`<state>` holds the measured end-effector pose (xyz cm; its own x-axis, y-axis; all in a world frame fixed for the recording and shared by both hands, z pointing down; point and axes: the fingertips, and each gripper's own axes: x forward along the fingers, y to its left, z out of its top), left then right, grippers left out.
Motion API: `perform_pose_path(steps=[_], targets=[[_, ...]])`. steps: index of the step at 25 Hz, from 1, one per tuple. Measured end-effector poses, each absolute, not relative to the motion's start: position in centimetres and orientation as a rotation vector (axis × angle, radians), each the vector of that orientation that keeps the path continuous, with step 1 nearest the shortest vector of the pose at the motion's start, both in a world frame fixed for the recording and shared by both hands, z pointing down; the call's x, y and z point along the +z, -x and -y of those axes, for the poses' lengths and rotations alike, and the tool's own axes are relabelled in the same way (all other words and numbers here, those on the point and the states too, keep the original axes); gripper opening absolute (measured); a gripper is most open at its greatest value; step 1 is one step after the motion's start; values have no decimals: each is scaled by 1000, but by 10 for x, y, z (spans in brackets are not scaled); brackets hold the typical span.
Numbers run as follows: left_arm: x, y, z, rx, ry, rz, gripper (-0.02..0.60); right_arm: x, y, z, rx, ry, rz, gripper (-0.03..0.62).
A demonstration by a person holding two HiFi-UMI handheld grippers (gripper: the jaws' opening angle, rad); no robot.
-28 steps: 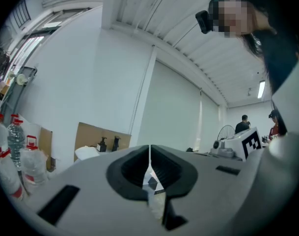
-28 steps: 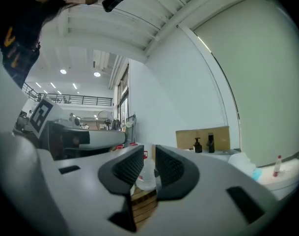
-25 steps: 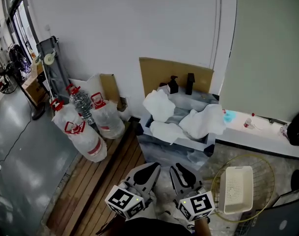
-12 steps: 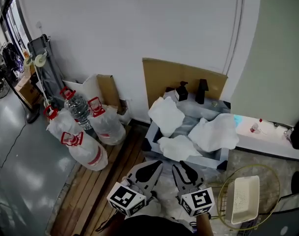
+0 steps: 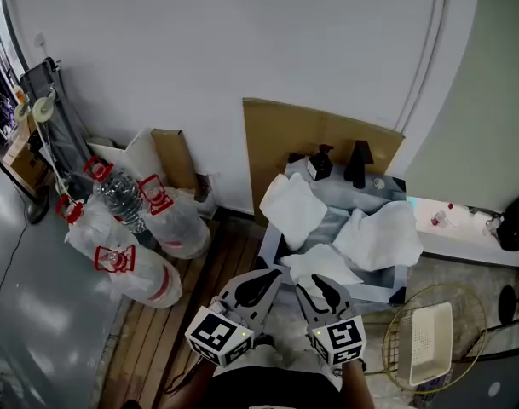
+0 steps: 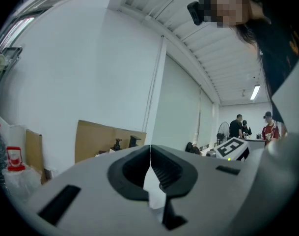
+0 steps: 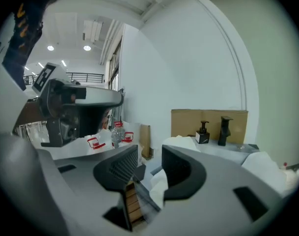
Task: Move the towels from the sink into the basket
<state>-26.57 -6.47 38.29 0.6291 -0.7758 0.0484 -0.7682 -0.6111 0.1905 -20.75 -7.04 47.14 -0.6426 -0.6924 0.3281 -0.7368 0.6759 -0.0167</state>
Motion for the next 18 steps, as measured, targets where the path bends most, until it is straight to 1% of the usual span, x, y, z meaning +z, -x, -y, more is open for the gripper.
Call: perform_pose_path(steps=[1, 4, 6, 8, 10, 14, 18], targets=[[383, 268, 68, -61, -2656, 1269, 8, 476, 210, 72, 218, -1121, 2577, 158], [387, 270, 73, -47, -2649, 1242, 8, 492, 213, 82, 194, -1083, 2522, 213], [393, 270, 76, -15, -2637, 1229, 8, 509, 212, 92, 180, -1041, 2468, 233], [395, 271, 81, -8, -2632, 1240, 8, 529, 211, 103, 186, -990, 2411, 286], [398, 272, 82, -2, -2605, 1256, 7, 549, 209, 112, 200, -942, 2361, 316], [397, 275, 84, -49, -2577, 1311, 8, 582, 207, 123, 255, -873, 2278, 333], [404, 277, 88, -51, -2528, 1364, 8, 606, 203, 132, 308, -862, 2200, 333]])
